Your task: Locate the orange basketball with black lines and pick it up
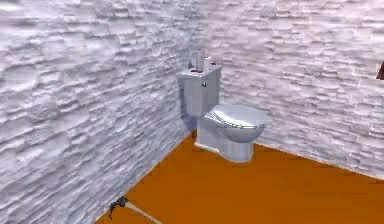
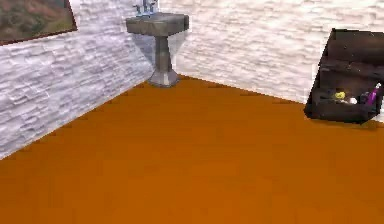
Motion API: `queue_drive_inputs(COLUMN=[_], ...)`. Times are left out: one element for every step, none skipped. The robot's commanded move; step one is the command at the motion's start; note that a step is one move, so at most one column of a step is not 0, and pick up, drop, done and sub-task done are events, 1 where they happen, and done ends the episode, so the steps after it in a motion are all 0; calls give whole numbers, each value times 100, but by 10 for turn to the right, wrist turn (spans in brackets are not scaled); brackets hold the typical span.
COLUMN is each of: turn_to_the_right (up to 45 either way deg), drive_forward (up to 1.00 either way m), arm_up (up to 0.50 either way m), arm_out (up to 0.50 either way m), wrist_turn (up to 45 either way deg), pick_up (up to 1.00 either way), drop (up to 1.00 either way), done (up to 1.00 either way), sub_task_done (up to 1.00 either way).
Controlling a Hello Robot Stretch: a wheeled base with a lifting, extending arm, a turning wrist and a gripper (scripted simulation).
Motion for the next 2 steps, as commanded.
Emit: queue_drive_inputs(turn_to_the_right=[450,450], drive_forward=[0,0], arm_up=[0,0], arm_out=[0,0], wrist_turn=[0,0], pick_up=[0,0], drop=[0,0], done=[0,0], sub_task_done=[0,0])
